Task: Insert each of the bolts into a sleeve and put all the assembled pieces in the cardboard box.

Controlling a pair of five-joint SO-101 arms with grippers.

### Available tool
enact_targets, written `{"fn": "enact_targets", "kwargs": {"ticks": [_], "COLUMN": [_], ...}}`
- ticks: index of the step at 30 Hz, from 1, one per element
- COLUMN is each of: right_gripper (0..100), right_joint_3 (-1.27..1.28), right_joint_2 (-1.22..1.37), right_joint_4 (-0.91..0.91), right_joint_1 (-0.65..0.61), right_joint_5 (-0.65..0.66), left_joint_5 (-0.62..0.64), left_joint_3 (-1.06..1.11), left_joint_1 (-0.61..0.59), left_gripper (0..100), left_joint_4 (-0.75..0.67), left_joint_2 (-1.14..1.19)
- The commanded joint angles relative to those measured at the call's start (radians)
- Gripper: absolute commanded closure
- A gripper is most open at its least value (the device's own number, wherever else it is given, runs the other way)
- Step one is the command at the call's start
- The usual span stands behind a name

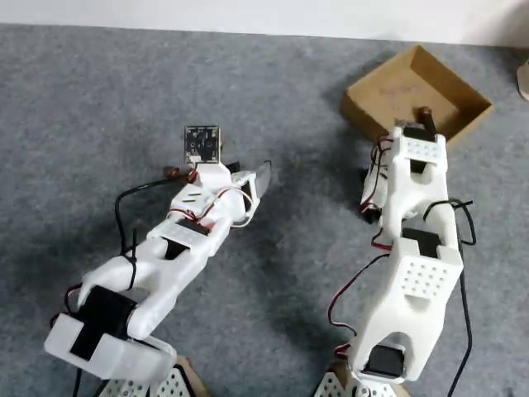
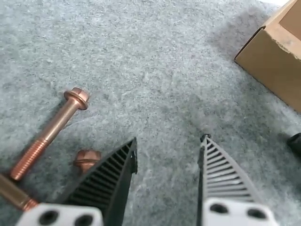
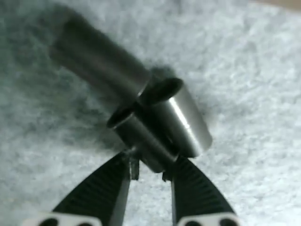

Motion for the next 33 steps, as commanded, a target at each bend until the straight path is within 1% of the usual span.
{"fn": "enact_targets", "kwargs": {"ticks": [1, 5, 7, 10, 16, 21, 25, 30, 33], "right_gripper": [93.3, 93.3, 93.1, 92.9, 92.7, 92.3, 87.5, 87.5, 87.5], "right_joint_3": [0.015, 0.027, 0.035, 0.036, 0.042, 0.044, 0.036, 0.036, 0.036], "right_joint_2": [-0.062, -0.151, -0.177, -0.189, -0.188, -0.186, -0.186, -0.191, -0.193], "right_joint_4": [0.007, 0.005, 0.007, 0.008, 0.012, 0.005, 0.005, 0.013, 0.015], "right_joint_1": [-0.039, -0.067, -0.088, -0.101, -0.104, -0.084, -0.073, -0.071, -0.071], "right_joint_5": [0.069, 0.117, 0.175, 0.253, 0.358, 0.377, 0.413, 0.413, 0.413], "left_joint_5": [-0.008, -0.008, -0.008, -0.008, -0.008, -0.008, -0.008, -0.011, -0.061], "left_joint_3": [-0.045, -0.045, -0.045, -0.044, -0.044, -0.044, -0.044, -0.041, -0.038], "left_joint_1": [0.007, 0.007, 0.007, 0.007, 0.007, 0.007, 0.008, 0.022, 0.028], "left_gripper": [79, 79, 79, 79, 79, 79, 79, 79, 79], "left_joint_4": [-0.025, -0.025, -0.025, -0.025, -0.025, -0.025, -0.025, -0.025, -0.025], "left_joint_2": [-0.008, -0.008, -0.008, -0.008, -0.008, -0.008, -0.008, -0.008, -0.005]}}
